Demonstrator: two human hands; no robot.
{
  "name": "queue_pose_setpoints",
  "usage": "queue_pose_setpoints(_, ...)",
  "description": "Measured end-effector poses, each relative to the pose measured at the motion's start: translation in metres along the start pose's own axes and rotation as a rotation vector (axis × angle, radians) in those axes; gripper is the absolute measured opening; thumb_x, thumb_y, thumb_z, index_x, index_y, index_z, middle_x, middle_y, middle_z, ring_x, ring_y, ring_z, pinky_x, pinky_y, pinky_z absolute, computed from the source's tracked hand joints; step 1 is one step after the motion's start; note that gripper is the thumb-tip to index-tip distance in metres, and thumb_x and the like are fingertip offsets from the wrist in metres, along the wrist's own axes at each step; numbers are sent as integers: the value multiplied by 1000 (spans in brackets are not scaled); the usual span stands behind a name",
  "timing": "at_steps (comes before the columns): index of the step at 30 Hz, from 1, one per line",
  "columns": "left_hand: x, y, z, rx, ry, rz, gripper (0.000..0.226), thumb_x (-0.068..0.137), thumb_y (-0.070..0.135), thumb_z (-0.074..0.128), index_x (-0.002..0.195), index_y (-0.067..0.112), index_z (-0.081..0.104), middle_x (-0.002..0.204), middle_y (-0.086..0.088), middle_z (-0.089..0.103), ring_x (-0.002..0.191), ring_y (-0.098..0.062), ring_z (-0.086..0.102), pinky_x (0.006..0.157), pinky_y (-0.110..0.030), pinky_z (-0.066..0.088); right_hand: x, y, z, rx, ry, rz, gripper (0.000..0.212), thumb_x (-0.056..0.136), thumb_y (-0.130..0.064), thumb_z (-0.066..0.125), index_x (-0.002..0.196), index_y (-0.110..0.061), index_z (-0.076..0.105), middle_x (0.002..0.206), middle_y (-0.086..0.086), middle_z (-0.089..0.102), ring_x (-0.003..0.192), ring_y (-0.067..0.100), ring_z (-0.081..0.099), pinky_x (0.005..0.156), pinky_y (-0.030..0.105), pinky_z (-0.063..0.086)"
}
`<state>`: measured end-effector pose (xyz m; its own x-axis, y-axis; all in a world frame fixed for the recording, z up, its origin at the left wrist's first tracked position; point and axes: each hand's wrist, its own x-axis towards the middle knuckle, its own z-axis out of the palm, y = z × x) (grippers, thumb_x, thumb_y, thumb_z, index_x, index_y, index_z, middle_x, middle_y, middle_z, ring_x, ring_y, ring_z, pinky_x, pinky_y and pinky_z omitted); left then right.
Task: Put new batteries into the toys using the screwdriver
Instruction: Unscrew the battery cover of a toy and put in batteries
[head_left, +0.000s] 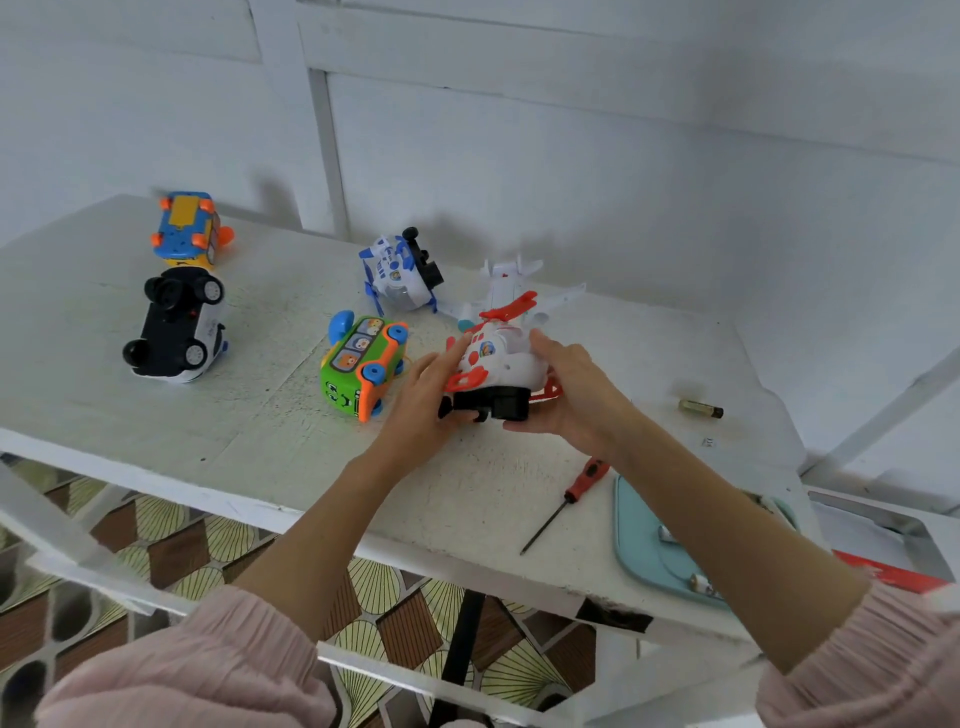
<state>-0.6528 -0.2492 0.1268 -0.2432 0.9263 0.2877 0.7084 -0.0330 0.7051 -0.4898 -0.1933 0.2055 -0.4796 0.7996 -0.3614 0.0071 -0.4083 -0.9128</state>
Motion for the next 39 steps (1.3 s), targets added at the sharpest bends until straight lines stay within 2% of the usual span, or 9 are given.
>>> queue_pose_setpoints(5,-2,-7,-2,40,-24,18,100,71,29,82,143,42,14,148,-5,25,128,-23,25,103,-32,20,-3,22,6,57,35,-116,28,91,-35,53,98,-15,35,109,7,49,97,31,62,77,50,55)
queue_pose_setpoints(9,-4,-5,-17,-117,-204,-51,108,64,42,83,139,54,7,145,1,26,129,-18,33,104,-44,40,-3,37,10,43,7,-189,25,91,-34,53,100,-19,35,119,15,50,101,33,61,76,44,56)
queue_pose_setpoints(11,-7,-4,-24,-277,-268,-106,104,66,44,80,143,51,11,142,9,32,126,-5,40,100,-34,46,-4,44,11,-2,-37,-233,30,90,-31,55,112,-20,37,125,14,49,107,30,59,78,44,56)
queue_pose_setpoints(14,-14,-6,-29,-434,-334,-143,89,82,15,72,147,36,15,132,20,36,105,20,47,81,-8,46,-8,55,11,-89,-97,-301,47,85,-31,59,127,-24,39,127,3,51,109,19,60,81,37,56)
queue_pose_setpoints(17,-20,-11,-35,-426,-379,-149,93,80,13,73,145,43,14,137,22,32,112,15,41,81,-6,46,-10,61,12,-252,-101,-388,55,84,-33,60,133,-23,38,124,-10,52,111,11,57,85,29,54)
queue_pose_setpoints(20,-23,-14,-38,-401,-411,-157,97,79,13,75,145,43,11,134,31,27,108,24,37,82,-4,44,-9,63,13,-406,-93,-413,68,75,-44,63,135,-24,35,122,-16,49,113,9,54,91,27,51)
queue_pose_setpoints(24,-25,-15,-41,-425,-457,-180,101,77,8,76,144,44,11,128,32,31,110,18,40,87,-10,46,-6,69,13,-451,-101,-432,57,85,-37,57,136,-21,36,122,-15,48,107,-6,53,85,19,51)
queue_pose_setpoints(30,-28,-15,-44,-449,-474,-197,102,74,8,77,141,50,13,132,25,32,117,5,43,95,-21,47,-7,68,14,-582,-56,-464,67,75,-49,55,135,-24,40,122,-10,49,105,7,54,91,32,50)
queue_pose_setpoints(39,-28,-15,-50,-439,-495,-204,102,74,4,77,142,46,13,128,26,34,110,15,41,80,-9,48,-3,71,14,-592,-36,-461,57,85,-37,60,135,-22,40,117,-12,49,98,4,56,73,15,52)
